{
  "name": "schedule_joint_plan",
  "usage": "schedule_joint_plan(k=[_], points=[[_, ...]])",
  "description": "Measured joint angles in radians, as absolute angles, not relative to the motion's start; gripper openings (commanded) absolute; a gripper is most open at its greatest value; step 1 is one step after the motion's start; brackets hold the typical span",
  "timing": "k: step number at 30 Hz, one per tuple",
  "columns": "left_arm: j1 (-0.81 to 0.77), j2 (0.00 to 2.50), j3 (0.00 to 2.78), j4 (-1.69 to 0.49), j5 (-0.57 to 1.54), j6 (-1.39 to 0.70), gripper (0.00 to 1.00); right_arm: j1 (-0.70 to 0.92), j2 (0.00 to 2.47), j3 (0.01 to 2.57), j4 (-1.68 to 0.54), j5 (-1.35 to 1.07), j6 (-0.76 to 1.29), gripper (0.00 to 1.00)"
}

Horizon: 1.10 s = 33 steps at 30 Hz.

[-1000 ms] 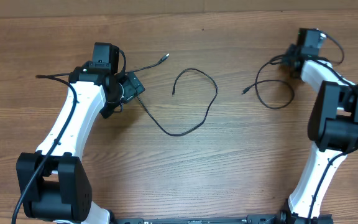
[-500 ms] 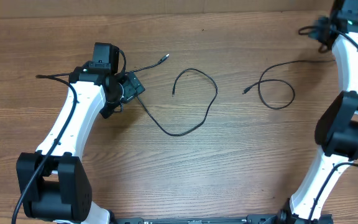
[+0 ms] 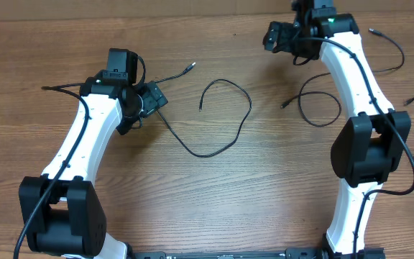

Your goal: Untangle cables

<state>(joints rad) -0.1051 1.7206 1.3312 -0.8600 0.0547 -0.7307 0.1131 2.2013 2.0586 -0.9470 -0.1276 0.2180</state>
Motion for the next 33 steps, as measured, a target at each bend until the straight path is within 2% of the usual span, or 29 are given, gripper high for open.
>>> schedule_joint_plan(k=[6, 11, 15, 20, 23, 33], points=[[-0.105, 1.721, 1.331, -0.866, 0.055, -0.715, 0.97, 0.123, 2.201, 2.059, -0.995, -0.146, 0.234, 1.00], [-0.105, 1.704, 1.330, -0.950, 0.043, -0.667, 0.99, 0.122, 2.201, 2.059, -1.073, -0.199, 0.235, 1.00], [-0.105, 1.562, 1.330, -1.039, -0.016, -0.654, 1.00, 0.123, 2.201, 2.059, -1.098, -0.239, 0.235, 1.00], [-0.105, 1.243, 1.331, -1.120, -0.096, -0.663, 1.00, 0.137, 2.201, 2.059, -1.099, -0.328, 0.230, 1.00], [-0.105, 1.105, 1.332, -1.169, -0.137, -0.690, 0.99, 0.190, 2.201, 2.054, -1.100, -0.352, 0.173, 1.00], [-0.105, 0.950, 1.332, -1.323, -0.256, -0.837, 1.00, 0.435, 2.200, 1.858, -0.913, -0.372, -0.033, 1.00]])
